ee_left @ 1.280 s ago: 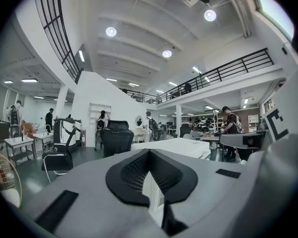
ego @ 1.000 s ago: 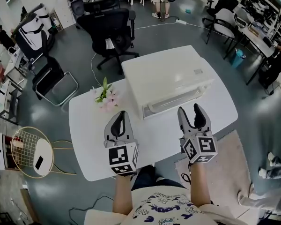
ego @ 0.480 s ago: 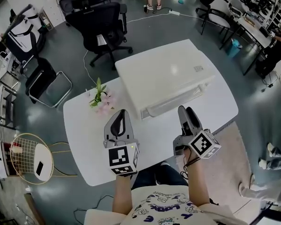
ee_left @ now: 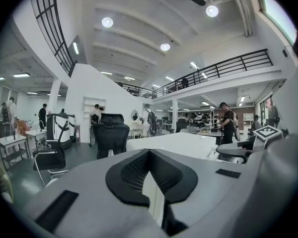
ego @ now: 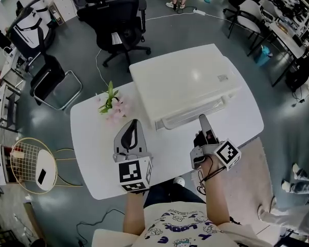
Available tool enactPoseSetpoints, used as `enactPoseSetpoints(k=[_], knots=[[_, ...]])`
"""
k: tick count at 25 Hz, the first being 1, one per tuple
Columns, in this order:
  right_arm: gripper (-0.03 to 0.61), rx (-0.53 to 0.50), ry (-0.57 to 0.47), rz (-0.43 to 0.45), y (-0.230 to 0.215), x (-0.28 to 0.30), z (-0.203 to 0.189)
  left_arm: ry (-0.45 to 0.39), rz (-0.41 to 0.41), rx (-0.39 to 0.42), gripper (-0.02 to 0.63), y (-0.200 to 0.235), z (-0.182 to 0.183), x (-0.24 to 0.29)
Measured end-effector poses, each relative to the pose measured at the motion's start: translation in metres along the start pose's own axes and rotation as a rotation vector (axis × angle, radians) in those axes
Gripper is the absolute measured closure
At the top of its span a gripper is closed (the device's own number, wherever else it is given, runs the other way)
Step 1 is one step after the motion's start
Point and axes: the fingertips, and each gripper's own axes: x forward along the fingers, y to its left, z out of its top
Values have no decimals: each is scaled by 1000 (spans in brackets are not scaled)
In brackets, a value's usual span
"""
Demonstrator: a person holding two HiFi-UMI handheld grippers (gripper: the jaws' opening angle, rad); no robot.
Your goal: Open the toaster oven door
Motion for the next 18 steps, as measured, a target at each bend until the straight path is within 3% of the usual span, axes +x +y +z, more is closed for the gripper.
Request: enactPoseSetpoints(k=[10,16,18], knots=[[330,-2,45,-22,-11,21,-7,12,31,-5,611,9,-4,5],[362,29,57,-30,-14,28,-11,18,37,-6,611,10,-7,5],[400,30,57,-39,-18,28,-11,19,38,-5,611,10,-6,5]])
